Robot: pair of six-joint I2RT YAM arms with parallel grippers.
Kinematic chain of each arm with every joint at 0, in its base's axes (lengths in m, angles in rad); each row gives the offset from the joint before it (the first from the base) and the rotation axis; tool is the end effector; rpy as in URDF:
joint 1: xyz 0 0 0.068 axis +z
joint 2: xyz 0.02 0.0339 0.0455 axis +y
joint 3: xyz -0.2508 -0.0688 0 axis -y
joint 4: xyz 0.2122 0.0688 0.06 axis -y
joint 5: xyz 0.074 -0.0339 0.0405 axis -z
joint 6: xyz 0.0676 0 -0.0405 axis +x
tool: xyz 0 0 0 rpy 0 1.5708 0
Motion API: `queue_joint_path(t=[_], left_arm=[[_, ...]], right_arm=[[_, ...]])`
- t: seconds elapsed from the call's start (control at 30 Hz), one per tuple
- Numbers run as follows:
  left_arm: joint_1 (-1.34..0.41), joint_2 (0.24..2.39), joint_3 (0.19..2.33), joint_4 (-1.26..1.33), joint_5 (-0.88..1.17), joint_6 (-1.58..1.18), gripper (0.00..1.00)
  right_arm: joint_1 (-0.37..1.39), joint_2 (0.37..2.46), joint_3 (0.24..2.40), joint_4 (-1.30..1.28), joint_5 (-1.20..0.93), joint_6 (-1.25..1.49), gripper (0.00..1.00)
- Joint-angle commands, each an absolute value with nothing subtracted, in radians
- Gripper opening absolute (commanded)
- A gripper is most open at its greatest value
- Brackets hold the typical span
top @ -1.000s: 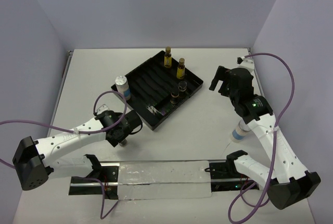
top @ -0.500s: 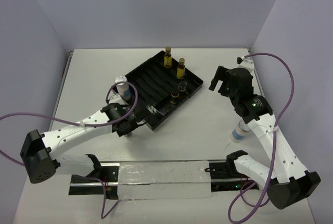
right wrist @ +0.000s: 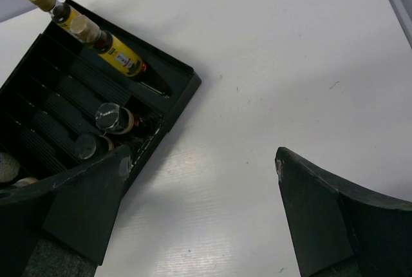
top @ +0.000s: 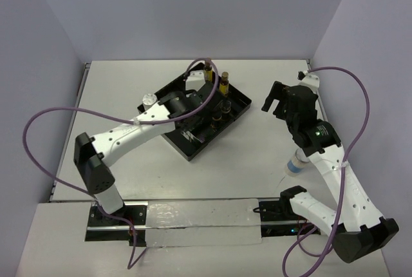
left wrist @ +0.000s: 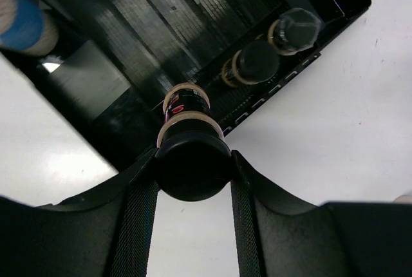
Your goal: Organize the condiment bottles
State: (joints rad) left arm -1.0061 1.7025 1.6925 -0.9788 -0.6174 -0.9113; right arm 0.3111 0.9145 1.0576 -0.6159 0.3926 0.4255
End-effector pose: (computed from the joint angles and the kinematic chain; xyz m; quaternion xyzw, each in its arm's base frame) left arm 0.2132 -0.2635 0.3121 -0.0438 0.9158 -0.0565 0.3953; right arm 0.1887 0.0335 0.3397 0.1494 0.8295 0.0290 0.5374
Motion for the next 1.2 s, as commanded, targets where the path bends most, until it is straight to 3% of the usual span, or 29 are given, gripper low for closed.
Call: queue_joint_path(t=[0.0, 0.9, 0.97, 1.17], left_arm=[[-1.008, 1.814, 1.746, -0.912, -0.563, -0.798, 0.10], [-0.994, 1.934, 1.593, -0.767, -0.519, -0.840, 0.13], [-0.991, 1.938, 1.584, -0.771, -0.520, -0.852, 0.22], [-0.986, 1.943, 1.567, -0.774, -0.520, -0.859, 0.70]], right_arm=[[0.304, 0.877, 1.057, -0.609, 0.451, 0.419, 1.00], [0.305, 0.891, 1.051, -0.612, 0.479, 0.420, 1.00], [0.304, 0.891, 1.049, -0.612, 0.477, 0.422, 1.00], [0.305, 0.890, 1.046, -0.612, 0.477, 0.424, 1.00]])
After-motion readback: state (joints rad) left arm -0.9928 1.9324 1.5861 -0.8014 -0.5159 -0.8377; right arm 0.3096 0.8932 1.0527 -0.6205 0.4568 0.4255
